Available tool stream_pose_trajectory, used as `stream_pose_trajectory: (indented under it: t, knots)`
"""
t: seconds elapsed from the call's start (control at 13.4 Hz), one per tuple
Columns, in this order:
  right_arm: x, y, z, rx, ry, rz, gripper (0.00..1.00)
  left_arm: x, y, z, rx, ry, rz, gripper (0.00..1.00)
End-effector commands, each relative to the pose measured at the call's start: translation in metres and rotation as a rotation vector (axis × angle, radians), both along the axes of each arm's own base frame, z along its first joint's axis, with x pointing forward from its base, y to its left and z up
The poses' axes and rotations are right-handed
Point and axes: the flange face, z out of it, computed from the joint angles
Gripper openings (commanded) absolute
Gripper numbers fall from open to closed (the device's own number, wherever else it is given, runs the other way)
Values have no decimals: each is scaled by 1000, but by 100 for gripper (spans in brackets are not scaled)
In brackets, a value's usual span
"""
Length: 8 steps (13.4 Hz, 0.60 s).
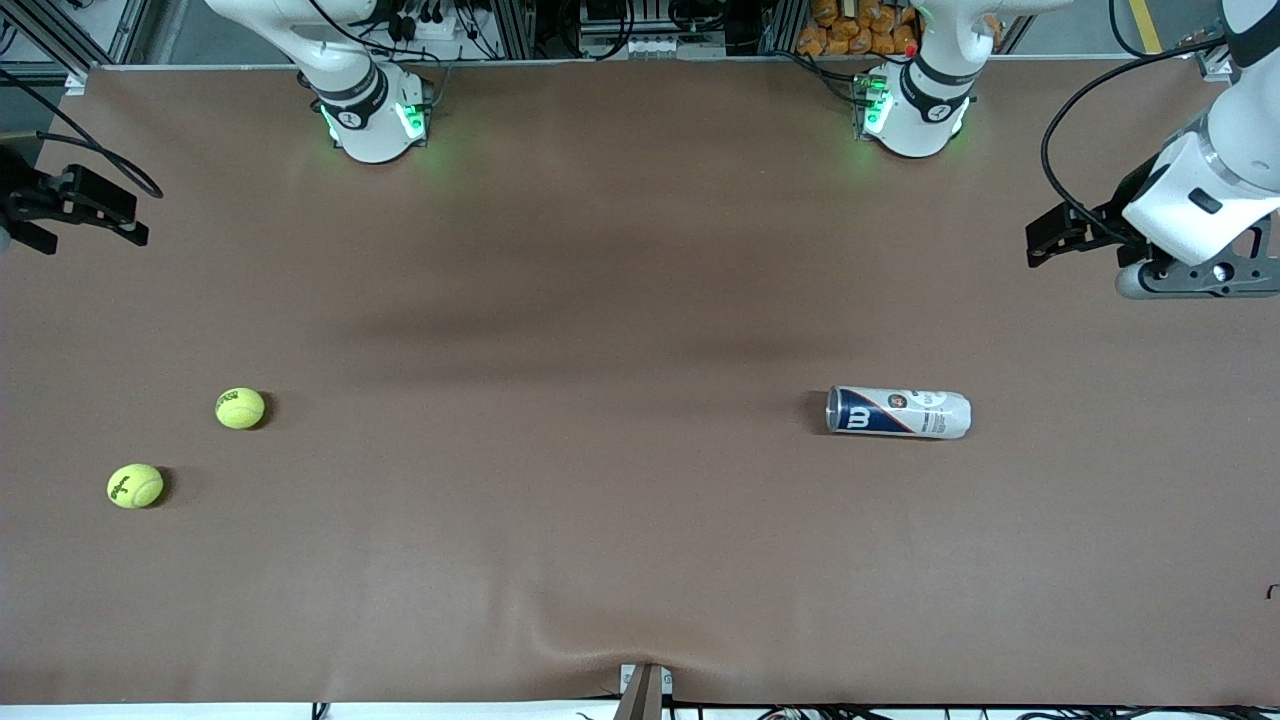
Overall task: Insert tennis ball vertically with right arm
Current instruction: 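Move the left gripper toward the lying white-and-blue tennis can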
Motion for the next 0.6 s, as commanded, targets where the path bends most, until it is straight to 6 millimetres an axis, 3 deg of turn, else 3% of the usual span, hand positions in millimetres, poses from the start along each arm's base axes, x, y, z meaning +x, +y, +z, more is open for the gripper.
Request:
stream_pose_trajectory:
  t: [0.0, 0.52]
  knots:
    - [-6, -3, 6, 6, -5, -13, 100, 5, -8, 0, -12, -9, -1, 100]
    - [-7, -3, 4, 6, 5, -13, 100, 15, -15, -19, -12, 12, -12, 100]
